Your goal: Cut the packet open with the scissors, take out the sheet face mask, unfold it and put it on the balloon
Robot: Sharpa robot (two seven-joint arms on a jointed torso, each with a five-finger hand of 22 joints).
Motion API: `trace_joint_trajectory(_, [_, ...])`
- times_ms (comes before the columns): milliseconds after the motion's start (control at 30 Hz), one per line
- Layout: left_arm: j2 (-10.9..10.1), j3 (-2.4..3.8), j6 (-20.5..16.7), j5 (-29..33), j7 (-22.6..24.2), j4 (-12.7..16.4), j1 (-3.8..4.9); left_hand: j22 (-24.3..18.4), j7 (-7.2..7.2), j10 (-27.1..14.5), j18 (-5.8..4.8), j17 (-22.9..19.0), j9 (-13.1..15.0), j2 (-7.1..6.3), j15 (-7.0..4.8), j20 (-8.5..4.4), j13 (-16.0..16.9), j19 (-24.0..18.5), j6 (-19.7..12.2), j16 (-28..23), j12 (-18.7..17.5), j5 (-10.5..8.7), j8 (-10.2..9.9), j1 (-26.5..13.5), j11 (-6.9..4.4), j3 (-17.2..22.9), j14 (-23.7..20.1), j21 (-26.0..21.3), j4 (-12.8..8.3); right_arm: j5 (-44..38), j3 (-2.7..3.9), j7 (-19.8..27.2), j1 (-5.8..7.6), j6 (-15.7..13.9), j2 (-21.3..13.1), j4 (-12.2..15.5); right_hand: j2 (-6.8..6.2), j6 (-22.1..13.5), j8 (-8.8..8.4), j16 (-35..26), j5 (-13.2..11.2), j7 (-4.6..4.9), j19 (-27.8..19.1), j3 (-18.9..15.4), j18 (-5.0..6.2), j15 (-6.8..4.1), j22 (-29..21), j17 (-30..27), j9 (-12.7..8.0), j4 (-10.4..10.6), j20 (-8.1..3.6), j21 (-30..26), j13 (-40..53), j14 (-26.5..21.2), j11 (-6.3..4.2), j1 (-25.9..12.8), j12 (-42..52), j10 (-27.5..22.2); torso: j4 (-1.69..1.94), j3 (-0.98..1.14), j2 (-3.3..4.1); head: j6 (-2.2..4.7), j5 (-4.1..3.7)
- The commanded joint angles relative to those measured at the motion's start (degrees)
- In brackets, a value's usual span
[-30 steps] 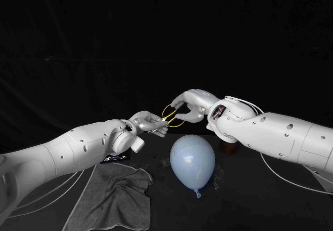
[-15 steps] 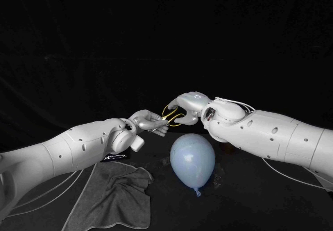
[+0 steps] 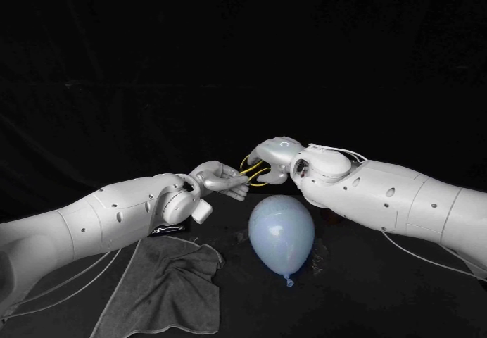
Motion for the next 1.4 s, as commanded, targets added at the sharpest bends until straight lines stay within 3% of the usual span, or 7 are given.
trace_joint_trajectory(33, [-0.33,0.16,1.06,0.63,0.54,1.63,0.37,0.1,0.1,0.33,0.5,0.11,-0.02,0.03,0.03,-0.06,-0.04,0.31,-0.24,-0.32,0.09,0.22,0.46,0.11,-0.01,1.59,0.32,-0.15,-1.0,-2.22,-0.04,-1.22,-0.14,1.76,0.52,-0.8,0.77,1.42,0.6,0.2,-0.95,-0.16,1.0,1.09,0.09,-0.61,1.32,0.27,0.2,-0.47,-0.33,1.24,0.16,1.31,-0.31,0.26,0.54,2.34,0.02,0.01,0.01,0.01,-0.08])
trace_joint_trajectory(600, [-1.35,0.18,2.65,-0.23,0.02,7.06,2.98,0.07,0.2,0.21,0.46,0.18,0.1,-0.02,0.11,-0.05,-0.06,0.23,-0.42,-0.44,0.04,0.21,0.52,-0.24,0.09,2.24,0.16,-0.21,-1.12,-8.15,-0.89,-1.05,-0.8,4.96,3.09,-3.32,0.17,7.67,2.59,1.47,-2.94,0.42,3.84,8.48,-0.93,0.16,6.29,1.99,0.74,0.83,0.2,4.88,-0.64,1.79,0.32,-2.67,-0.34,10.89,0.04,0.0,0.0,0.13,-0.15])
trace_joint_trajectory(833, [-1.09,0.17,3.78,0.26,-0.6,7.79,3.62,0.07,0.18,0.22,0.46,0.19,0.12,-0.03,0.12,-0.05,-0.06,0.22,-0.42,-0.44,0.04,0.2,0.54,-0.29,0.09,2.29,0.15,-0.22,-1.13,-8.95,-1.06,-0.45,-0.85,5.9,3.46,-3.3,0.81,9.71,3.51,1.75,-3.19,0.2,4.51,10.79,-1.16,-0.14,7.7,2.18,1.23,1.4,0.07,5.97,-0.61,1.79,-0.11,-3.05,-0.43,13.8,-0.01,0.03,-0.02,0.09,-0.12])
trace_joint_trajectory(1033, [-0.8,0.15,5.12,1.11,-1.15,8.23,3.93,0.06,0.14,0.14,0.45,0.21,0.15,-0.03,0.14,-0.03,-0.07,0.19,-0.48,-0.48,0.01,0.19,0.56,-0.35,0.11,2.43,0.1,-0.24,-1.18,-8.89,-1.16,0.26,-0.86,6.66,3.7,-3.34,3.66,10.42,3.98,1.77,-3.33,-0.2,4.48,13.0,-1.16,-0.62,8.11,1.99,1.75,3.29,-0.28,6.06,-0.54,1.71,-0.73,-3.98,-0.48,16.59,0.03,0.02,0.0,0.03,-0.25])
trace_joint_trajectory(1133, [-0.7,0.14,5.69,1.26,-1.39,8.57,4.04,0.06,0.11,0.08,0.44,0.22,0.18,-0.04,0.15,-0.01,-0.07,0.17,-0.54,-0.51,0.0,0.18,0.57,-0.39,0.12,2.54,0.06,-0.26,-1.25,-8.14,-1.18,0.45,-0.86,7.19,3.79,-3.39,4.38,11.07,4.54,1.69,-3.32,-0.4,4.62,13.62,-1.21,-0.94,8.45,1.79,2.23,3.46,-0.52,6.27,-0.39,1.64,-1.09,-3.92,-0.2,18.32,0.07,0.01,0.01,0.01,-0.3])
trace_joint_trajectory(1233, [-0.57,0.09,6.08,1.31,-1.67,8.91,4.13,0.05,0.1,0.05,0.44,0.23,0.2,-0.03,0.16,0.0,-0.07,0.16,-0.57,-0.53,0.0,0.17,0.58,-0.42,0.12,2.62,0.02,-0.27,-1.28,-5.79,-1.19,0.09,-0.86,8.55,3.89,-3.52,6.18,10.73,4.82,1.71,-3.56,-1.03,5.94,14.54,-1.66,-2.31,10.42,1.82,2.92,4.09,-1.24,8.04,0.92,1.6,-2.61,-4.1,2.6,26.12,0.09,0.01,-0.02,0.02,-0.23])
trace_joint_trajectory(1400, [-0.61,-0.12,6.75,1.32,-2.02,9.95,4.26,0.05,0.08,0.04,0.44,0.23,0.21,-0.02,0.17,0.0,-0.07,0.16,-0.58,-0.54,0.0,0.17,0.58,-0.43,0.13,2.66,0.02,-0.28,-1.3,-3.1,-1.2,-1.2,-0.86,10.56,4.0,-3.65,7.41,10.75,5.56,2.28,-3.69,-2.06,7.23,15.03,-2.09,-3.57,12.29,3.33,3.93,4.19,-2.14,9.77,2.37,1.82,-3.93,-4.25,4.97,32.44,0.1,0.01,-0.02,-0.05,-0.16])
